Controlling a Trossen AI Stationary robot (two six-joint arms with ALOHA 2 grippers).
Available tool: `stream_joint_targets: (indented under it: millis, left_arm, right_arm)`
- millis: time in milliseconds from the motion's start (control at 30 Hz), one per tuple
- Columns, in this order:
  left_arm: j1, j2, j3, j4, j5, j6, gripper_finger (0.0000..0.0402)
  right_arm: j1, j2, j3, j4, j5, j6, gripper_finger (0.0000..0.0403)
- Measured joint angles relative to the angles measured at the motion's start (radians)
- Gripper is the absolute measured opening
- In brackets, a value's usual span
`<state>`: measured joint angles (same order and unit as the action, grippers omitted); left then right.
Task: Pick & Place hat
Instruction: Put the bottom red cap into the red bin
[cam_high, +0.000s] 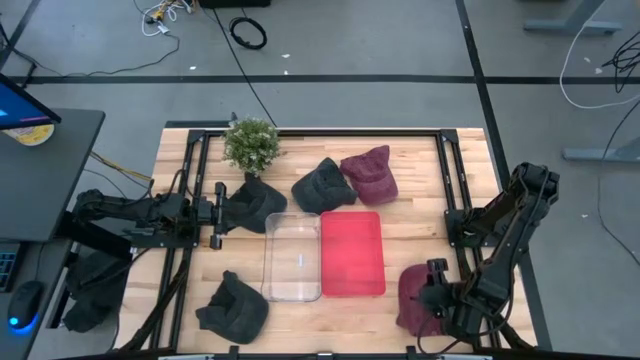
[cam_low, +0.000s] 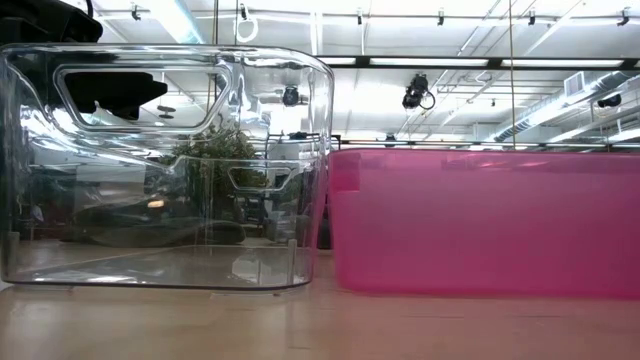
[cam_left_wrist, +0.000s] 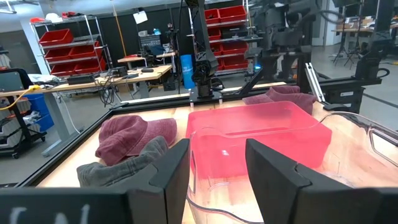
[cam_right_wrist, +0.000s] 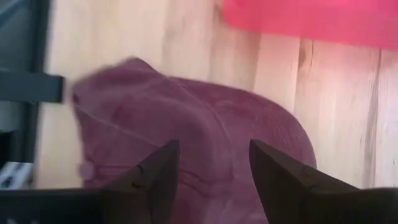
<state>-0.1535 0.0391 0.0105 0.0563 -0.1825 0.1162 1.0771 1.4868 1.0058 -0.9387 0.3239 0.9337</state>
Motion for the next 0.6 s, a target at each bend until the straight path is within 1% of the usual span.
stream_joint_targets:
  millis: [67,167,233,433,600]
  left_arm:
    - [0.000,0.000,0.000,0.000,0.000,0.000,0.0161]
    - [0.000,0.000,0.000,0.000,0.000,0.000,0.0161]
    - [0.000,0.000,0.000,0.000,0.000,0.000,0.0161]
    - [0.000,0.000,0.000,0.000,0.000,0.000,0.0161]
    - [0.000,0.000,0.000,0.000,0.000,0.000,0.0161]
  right_arm:
    - [0.000,0.000,-0.044,0.029,-0.011,0.000,0.0199]
    - [-0.001,0.000,-0.108,0.060,-0.072,0.006,0.0199]
    - [0.000,0.000,-0.146,0.078,-0.093,0.036,0.0199]
    - [0.000,-0.003,-0.254,0.213,-0.080,0.107,0.0199]
    - [0.000,-0.002,-0.265,0.254,-0.086,0.099,0.0199]
